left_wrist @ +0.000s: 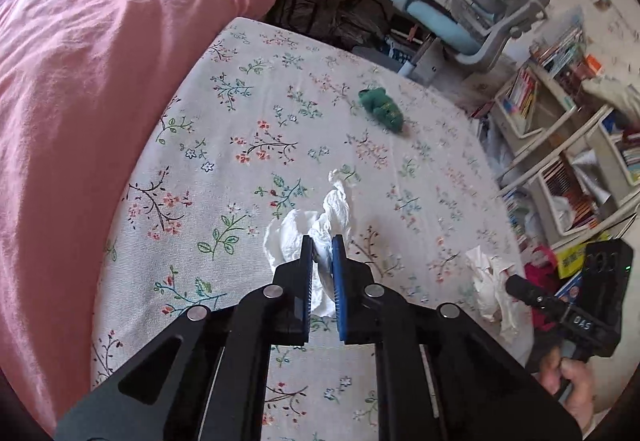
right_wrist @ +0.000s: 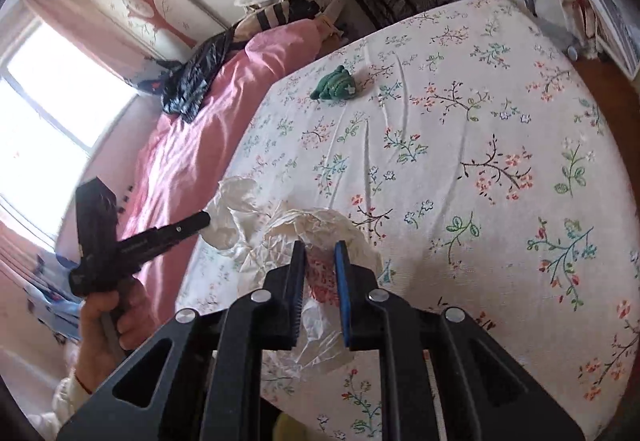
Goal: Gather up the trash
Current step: 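Carry both held tissues from the table over the yellow wastebasket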
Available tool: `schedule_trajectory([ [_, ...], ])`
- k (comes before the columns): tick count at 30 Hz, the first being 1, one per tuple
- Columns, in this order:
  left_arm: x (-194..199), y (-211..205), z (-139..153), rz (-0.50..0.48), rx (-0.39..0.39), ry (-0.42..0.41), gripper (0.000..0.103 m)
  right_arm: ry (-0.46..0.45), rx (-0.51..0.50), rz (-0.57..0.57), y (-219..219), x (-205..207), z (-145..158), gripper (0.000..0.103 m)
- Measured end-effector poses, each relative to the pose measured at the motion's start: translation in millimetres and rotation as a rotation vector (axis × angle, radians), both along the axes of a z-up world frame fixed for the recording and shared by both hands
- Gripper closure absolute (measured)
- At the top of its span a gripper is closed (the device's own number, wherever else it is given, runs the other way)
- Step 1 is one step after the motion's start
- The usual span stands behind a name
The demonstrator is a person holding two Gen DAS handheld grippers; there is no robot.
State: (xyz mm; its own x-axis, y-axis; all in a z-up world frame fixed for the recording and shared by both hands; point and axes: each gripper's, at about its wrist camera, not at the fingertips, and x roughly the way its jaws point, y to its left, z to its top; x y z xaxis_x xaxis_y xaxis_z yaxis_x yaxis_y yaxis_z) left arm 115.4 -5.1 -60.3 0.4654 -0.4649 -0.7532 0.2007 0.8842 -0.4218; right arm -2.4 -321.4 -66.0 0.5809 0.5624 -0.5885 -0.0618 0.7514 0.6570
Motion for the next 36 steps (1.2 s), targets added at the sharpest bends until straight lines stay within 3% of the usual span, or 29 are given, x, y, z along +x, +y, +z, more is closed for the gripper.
schedule_trajectory([
  [7, -4, 15, 4, 0.001, -0.2, 0.034, 0.094, -0.001, 0.29, -0.062, -24, -5, -7, 0.087],
  [12, -11, 19, 13, -0.002, -0.236, 0.006, 0.094, -0.012, 0.278, -0.068, -25, -7, 1, 0.087],
  [18, -25, 13, 19, -0.025, -0.172, -0.029, 0.094, -0.023, 0.206, -0.039, -11, -5, 9, 0.087],
  [36, -116, 11, 47, -0.019, -0.037, -0.196, 0.094, -0.092, 0.187, -0.029, 7, -53, 22, 0.087],
])
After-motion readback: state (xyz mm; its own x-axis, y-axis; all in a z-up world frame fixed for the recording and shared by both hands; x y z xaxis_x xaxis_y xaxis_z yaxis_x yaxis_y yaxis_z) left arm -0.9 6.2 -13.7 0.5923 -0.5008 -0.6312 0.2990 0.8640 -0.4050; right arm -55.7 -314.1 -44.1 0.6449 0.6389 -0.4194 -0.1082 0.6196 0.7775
